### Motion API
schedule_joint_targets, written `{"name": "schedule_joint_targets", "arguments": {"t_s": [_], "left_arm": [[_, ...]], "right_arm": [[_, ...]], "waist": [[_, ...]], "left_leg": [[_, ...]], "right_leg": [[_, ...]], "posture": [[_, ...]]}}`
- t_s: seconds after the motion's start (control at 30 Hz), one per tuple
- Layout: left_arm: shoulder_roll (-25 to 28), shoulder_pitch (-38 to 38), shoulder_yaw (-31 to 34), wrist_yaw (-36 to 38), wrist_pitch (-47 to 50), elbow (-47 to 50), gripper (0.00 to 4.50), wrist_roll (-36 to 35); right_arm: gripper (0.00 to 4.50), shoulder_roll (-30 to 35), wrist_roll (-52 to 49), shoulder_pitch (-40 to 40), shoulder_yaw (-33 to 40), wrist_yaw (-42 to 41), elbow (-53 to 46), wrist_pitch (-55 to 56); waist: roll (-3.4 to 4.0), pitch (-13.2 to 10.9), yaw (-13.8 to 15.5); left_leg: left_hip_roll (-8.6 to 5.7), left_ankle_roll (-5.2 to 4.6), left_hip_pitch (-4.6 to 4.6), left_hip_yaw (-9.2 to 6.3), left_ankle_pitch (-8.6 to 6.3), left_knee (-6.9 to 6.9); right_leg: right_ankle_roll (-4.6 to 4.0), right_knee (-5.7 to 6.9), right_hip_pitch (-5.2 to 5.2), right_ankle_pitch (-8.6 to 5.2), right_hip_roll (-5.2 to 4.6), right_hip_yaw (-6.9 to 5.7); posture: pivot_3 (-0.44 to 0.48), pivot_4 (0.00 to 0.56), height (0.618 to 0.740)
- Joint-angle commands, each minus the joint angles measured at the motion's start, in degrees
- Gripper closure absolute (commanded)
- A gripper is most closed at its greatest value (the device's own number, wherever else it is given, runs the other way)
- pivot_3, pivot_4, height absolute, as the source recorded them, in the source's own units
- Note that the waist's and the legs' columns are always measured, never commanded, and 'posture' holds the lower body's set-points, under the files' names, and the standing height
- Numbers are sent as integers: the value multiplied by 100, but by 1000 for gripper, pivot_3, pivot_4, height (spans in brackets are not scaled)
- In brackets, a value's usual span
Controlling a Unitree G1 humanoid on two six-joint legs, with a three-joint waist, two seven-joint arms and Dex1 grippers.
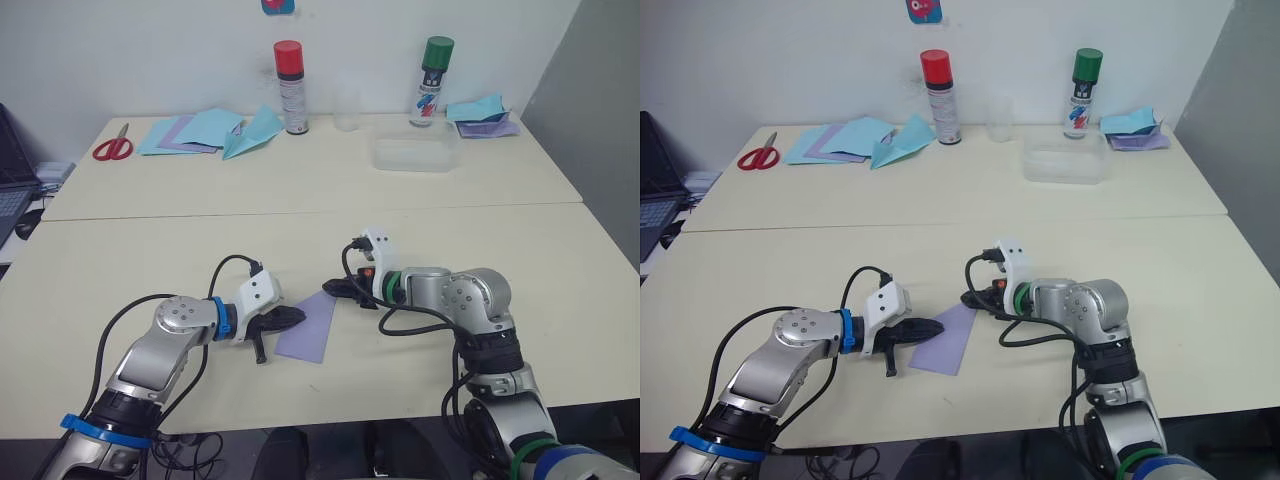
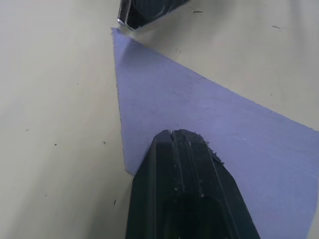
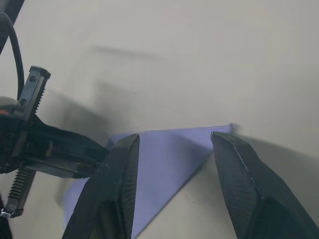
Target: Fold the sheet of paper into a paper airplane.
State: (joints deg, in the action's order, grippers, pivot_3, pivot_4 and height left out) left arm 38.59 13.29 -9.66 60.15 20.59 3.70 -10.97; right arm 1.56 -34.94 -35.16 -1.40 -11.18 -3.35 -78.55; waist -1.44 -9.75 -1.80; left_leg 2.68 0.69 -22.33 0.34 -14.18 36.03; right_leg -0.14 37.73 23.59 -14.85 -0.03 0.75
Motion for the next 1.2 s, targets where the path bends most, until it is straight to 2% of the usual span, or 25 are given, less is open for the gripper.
{"name": "schedule_joint_targets", "arguments": {"t_s": [0.03, 0.2, 0.47, 0.93, 1.2], "left_arm": [[-23, -149, -202, -113, 116, -226, 4500, 187], [-20, -175, -196, -152, 142, -186, 4500, 177], [-22, -163, -185, -169, 135, -214, 4500, 172], [17, -197, -154, -168, 126, -211, 4500, 159], [22, -207, -132, -169, 156, -172, 4500, 149]], "right_arm": [[2138, -186, 105, 68, 13, 147, -107, -26], [2138, -507, 119, 113, 235, 310, -57, -238], [2138, -260, 358, -2, 370, 375, -132, -323], [2138, -439, 706, 92, 496, 845, -175, -398], [2138, -1542, 452, -49, 1320, 1001, 76, -1007]], "waist": [[0, 0, -1], [0, 1, -1], [0, 2, 1], [3, 18, 0], [6, 27, -3]], "left_leg": [[0, 0, 0, 0, 0, 0], [0, 0, 2, 1, 0, 1], [-2, 0, 2, 1, 0, 1], [-2, 0, 6, 1, 0, 2], [1, 0, 10, -1, 0, 1]], "right_leg": [[0, 0, 0, 0, 0, 0], [4, 1, -1, 2, -1, 2], [4, 2, -1, 2, -1, 1], [4, 4, -3, 3, -2, 3], [4, 5, -6, 3, -1, 0]], "posture": [[0, 150, 740], [0, 150, 740], [0, 150, 740], [0, 150, 740], [0, 150, 740]]}}
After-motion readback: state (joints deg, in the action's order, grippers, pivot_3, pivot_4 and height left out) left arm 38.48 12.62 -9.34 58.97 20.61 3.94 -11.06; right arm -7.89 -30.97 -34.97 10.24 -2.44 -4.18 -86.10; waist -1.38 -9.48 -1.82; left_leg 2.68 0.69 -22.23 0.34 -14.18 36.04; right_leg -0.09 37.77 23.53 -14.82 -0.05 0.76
